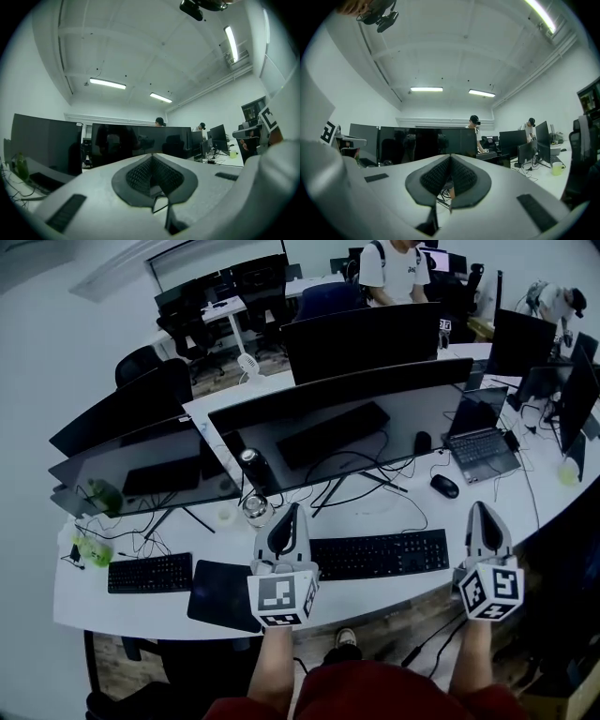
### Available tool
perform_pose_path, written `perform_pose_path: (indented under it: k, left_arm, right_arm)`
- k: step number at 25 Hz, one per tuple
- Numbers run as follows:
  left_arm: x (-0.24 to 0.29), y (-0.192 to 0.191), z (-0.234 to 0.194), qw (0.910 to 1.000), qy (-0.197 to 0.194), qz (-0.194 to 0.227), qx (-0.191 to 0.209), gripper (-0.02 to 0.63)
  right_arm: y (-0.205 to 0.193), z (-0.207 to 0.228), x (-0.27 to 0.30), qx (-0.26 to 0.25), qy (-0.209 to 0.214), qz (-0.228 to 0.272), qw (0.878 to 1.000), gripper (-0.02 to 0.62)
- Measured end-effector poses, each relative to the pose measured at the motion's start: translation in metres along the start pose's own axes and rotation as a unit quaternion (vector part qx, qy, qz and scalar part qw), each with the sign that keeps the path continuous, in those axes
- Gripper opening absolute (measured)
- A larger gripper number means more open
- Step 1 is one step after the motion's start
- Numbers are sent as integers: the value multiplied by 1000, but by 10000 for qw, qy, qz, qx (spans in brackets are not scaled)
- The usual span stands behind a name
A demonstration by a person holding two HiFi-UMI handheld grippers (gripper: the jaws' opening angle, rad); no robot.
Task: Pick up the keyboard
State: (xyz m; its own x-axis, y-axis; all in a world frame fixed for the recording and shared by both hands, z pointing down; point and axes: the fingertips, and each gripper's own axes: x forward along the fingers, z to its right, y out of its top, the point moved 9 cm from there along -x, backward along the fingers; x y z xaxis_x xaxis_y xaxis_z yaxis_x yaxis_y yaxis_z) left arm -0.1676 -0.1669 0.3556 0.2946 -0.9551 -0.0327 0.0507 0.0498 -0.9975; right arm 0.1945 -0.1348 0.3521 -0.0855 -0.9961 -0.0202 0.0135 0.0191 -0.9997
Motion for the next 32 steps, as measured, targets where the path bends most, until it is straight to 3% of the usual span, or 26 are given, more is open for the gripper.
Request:
perform_pose_path:
  k: [13,25,32]
  left_arm:
    - [51,-7,-7,10000,2,-98,-16,6]
    - [48,-11,14,9988,354,-318,120,6]
    - [40,-41,17,9970,323,-693,91,6]
  right_arm:
    - [-5,16,53,64,-12,-37,10000,-3]
    - [-19,44,63,156,263,-186,9994,-2]
    - [-50,49,65,254,437,-527,9973,0]
